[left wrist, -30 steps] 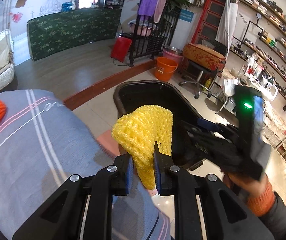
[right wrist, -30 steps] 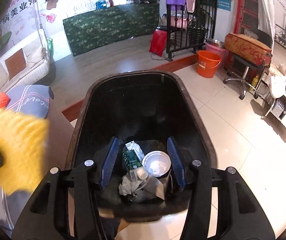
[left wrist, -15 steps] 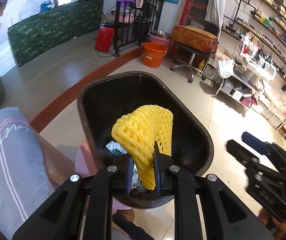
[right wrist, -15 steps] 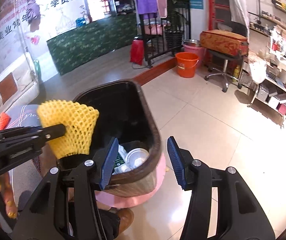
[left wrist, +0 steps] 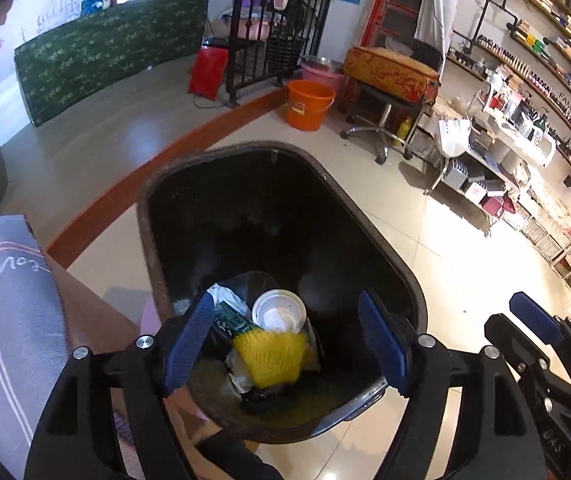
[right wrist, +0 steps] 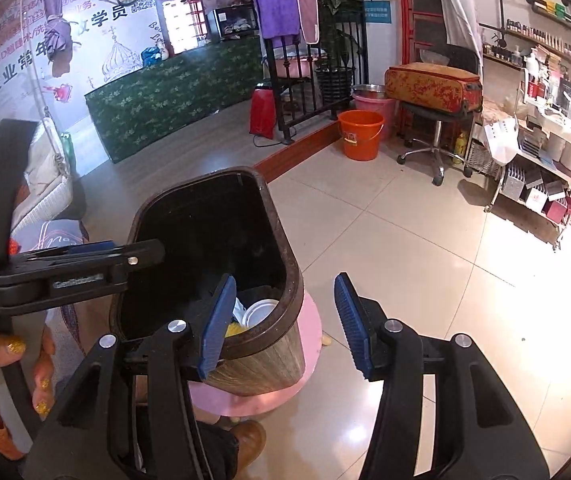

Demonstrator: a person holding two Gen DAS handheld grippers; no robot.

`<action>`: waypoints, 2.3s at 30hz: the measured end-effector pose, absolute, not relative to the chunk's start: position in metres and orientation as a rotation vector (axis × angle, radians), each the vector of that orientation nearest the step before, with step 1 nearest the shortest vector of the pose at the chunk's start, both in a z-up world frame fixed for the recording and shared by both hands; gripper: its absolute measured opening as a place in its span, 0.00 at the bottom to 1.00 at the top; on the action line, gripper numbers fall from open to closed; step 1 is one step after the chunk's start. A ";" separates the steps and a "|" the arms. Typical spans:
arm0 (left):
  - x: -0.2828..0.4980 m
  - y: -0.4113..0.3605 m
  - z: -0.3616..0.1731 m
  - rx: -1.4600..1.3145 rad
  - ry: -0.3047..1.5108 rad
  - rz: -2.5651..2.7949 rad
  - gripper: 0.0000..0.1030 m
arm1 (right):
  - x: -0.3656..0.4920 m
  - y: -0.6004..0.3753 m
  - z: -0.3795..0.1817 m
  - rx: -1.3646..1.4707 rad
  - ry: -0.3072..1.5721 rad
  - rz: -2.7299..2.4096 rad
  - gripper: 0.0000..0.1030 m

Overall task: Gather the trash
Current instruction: 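Move both open tools back over the table, then grasp the purple bag with the left tool while the right tool grasps the orange fruit, then carry the orange fruit over the bin and open the right tool while the left tool holds the bag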

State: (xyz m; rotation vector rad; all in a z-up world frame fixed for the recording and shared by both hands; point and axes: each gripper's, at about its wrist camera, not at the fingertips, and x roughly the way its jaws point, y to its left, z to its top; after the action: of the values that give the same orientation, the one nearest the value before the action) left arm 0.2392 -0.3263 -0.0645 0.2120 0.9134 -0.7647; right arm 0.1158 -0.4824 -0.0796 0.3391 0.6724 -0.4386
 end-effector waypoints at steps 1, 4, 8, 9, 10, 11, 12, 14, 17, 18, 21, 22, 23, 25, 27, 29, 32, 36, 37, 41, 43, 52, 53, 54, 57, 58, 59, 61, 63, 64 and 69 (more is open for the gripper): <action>0.239 -0.322 -0.062 0.201 0.905 -0.763 0.76 | 0.116 -0.483 -0.080 0.341 0.671 -0.441 0.61; 0.239 -0.307 -0.054 0.152 0.883 -0.750 0.81 | 0.119 -0.480 -0.081 0.330 0.677 -0.444 0.62; 0.239 -0.286 -0.051 0.121 0.880 -0.709 0.82 | 0.124 -0.474 -0.083 0.333 0.687 -0.426 0.65; 0.239 -0.279 -0.051 0.113 0.884 -0.697 0.82 | 0.124 -0.471 -0.083 0.331 0.688 -0.420 0.67; 0.239 -0.273 -0.050 0.109 0.881 -0.682 0.82 | 0.127 -0.468 -0.083 0.327 0.691 -0.413 0.72; 0.237 -0.264 -0.049 0.107 0.873 -0.669 0.82 | 0.128 -0.465 -0.083 0.326 0.690 -0.408 0.74; 0.236 -0.257 -0.048 0.102 0.865 -0.659 0.83 | 0.129 -0.461 -0.083 0.325 0.688 -0.396 0.75; 0.231 -0.240 -0.047 0.085 0.855 -0.635 0.84 | 0.134 -0.449 -0.082 0.304 0.691 -0.368 0.75; 0.225 -0.216 -0.043 0.070 0.840 -0.604 0.84 | 0.143 -0.432 -0.080 0.285 0.693 -0.335 0.77; 0.223 -0.207 -0.040 0.075 0.827 -0.591 0.84 | 0.146 -0.427 -0.078 0.280 0.693 -0.324 0.77; 0.219 -0.182 -0.032 0.077 0.791 -0.543 0.87 | 0.157 -0.404 -0.073 0.264 0.688 -0.261 0.83; 0.220 -0.172 -0.029 0.072 0.785 -0.527 0.87 | 0.160 -0.395 -0.072 0.262 0.688 -0.224 0.84; 0.219 -0.158 -0.027 0.064 0.777 -0.506 0.88 | 0.165 -0.384 -0.071 0.254 0.695 -0.182 0.84; 0.219 -0.141 -0.025 0.065 0.770 -0.476 0.89 | 0.175 -0.363 -0.071 0.222 0.723 -0.107 0.84; 0.220 -0.119 -0.025 0.093 0.764 -0.423 0.89 | 0.185 -0.342 -0.071 0.209 0.741 -0.039 0.84; 0.221 -0.097 -0.024 0.110 0.761 -0.368 0.89 | 0.195 -0.318 -0.071 0.218 0.768 0.058 0.84; 0.220 -0.058 -0.023 0.105 0.749 -0.288 0.89 | 0.208 -0.282 -0.071 0.191 0.806 0.165 0.84; 0.223 0.000 -0.025 0.079 0.752 -0.167 0.89 | 0.221 -0.234 -0.067 0.137 0.826 0.272 0.84; 0.224 0.014 -0.026 0.075 0.755 -0.138 0.89 | 0.226 -0.220 -0.067 0.122 0.834 0.302 0.84; 0.231 0.066 -0.028 0.109 0.750 -0.025 0.89 | 0.241 -0.171 -0.068 0.063 0.870 0.388 0.84; 0.237 0.093 -0.026 0.142 0.732 0.033 0.89 | 0.250 -0.145 -0.068 0.023 0.883 0.421 0.84; 0.295 0.169 -0.037 0.235 0.755 0.128 0.85 | 0.309 -0.071 -0.077 -0.043 0.947 0.486 0.75; 0.300 0.172 -0.039 0.224 0.766 0.111 0.81 | 0.315 -0.064 -0.079 -0.054 0.957 0.485 0.75; 0.306 0.175 -0.041 0.211 0.772 0.093 0.79 | 0.325 -0.056 -0.082 -0.069 0.969 0.481 0.73; 0.311 0.171 -0.047 0.221 0.771 0.054 0.74 | 0.343 -0.044 -0.089 -0.094 0.987 0.462 0.73; 0.312 0.169 -0.048 0.229 0.771 0.044 0.72 | 0.350 -0.040 -0.092 -0.099 0.997 0.456 0.71; 0.312 0.166 -0.051 0.239 0.774 0.030 0.65 | 0.355 -0.036 -0.094 -0.102 1.002 0.448 0.71; 0.311 0.159 -0.056 0.262 0.781 0.020 0.58 | 0.364 -0.030 -0.098 -0.116 1.015 0.440 0.68; 0.307 0.156 -0.059 0.274 0.781 0.021 0.47 | 0.367 -0.027 -0.101 -0.134 1.017 0.426 0.62; 0.304 0.155 -0.059 0.275 0.781 0.021 0.45 | 0.368 -0.026 -0.102 -0.147 1.013 0.415 0.58; 0.300 0.153 -0.058 0.252 0.803 0.010 0.16 | 0.360 -0.027 -0.100 -0.165 0.999 0.404 0.40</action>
State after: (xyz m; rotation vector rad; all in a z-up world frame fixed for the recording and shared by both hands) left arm 0.2998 0.1526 -0.0579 0.2523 0.8030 0.0097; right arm 0.3604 -0.0268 -0.0996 -0.1648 0.9986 0.4045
